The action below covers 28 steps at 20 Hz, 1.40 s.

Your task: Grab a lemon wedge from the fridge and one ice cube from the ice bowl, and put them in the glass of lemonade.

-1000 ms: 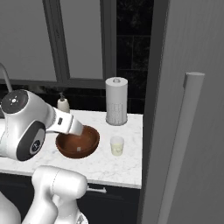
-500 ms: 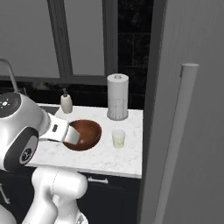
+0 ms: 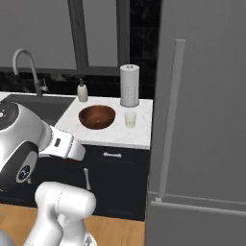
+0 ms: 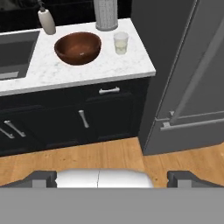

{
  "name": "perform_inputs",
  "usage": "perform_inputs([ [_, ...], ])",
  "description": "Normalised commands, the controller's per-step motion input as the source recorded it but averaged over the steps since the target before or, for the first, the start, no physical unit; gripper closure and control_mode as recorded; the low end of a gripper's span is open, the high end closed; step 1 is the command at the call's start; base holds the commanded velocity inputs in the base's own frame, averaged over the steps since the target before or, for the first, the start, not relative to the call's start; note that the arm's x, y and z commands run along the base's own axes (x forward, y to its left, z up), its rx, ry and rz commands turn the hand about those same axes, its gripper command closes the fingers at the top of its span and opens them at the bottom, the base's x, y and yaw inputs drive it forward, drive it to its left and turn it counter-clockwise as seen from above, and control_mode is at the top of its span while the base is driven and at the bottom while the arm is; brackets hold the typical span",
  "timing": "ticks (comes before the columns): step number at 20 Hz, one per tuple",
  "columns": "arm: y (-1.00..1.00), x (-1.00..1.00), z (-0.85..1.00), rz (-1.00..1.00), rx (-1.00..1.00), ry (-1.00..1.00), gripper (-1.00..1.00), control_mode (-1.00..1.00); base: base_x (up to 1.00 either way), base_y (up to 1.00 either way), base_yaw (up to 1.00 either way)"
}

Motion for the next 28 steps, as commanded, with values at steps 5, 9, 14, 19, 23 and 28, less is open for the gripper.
perform_inputs([
  [5,0.0,0.0,0.0,0.0,0.0,0.0,-1.0,1.0,-0.52,-0.95,0.0],
  [9,0.0,0.0,0.0,0.0,0.0,0.0,-1.0,1.0,-0.34,-0.89,0.0],
  [14,0.0,0.0,0.0,0.0,0.0,0.0,-1.0,1.0,-0.24,-0.38,0.0],
  [19,0.0,0.0,0.0,0.0,0.0,0.0,-1.0,1.0,-0.37,0.0,0.0],
  [23,0.0,0.0,0.0,0.0,0.0,0.0,-1.0,1.0,-0.52,0.0,0.0],
  [28,0.01,0.1,0.0,0.0,0.0,0.0,-1.0,-1.0,0.05,0.13,0.0],
])
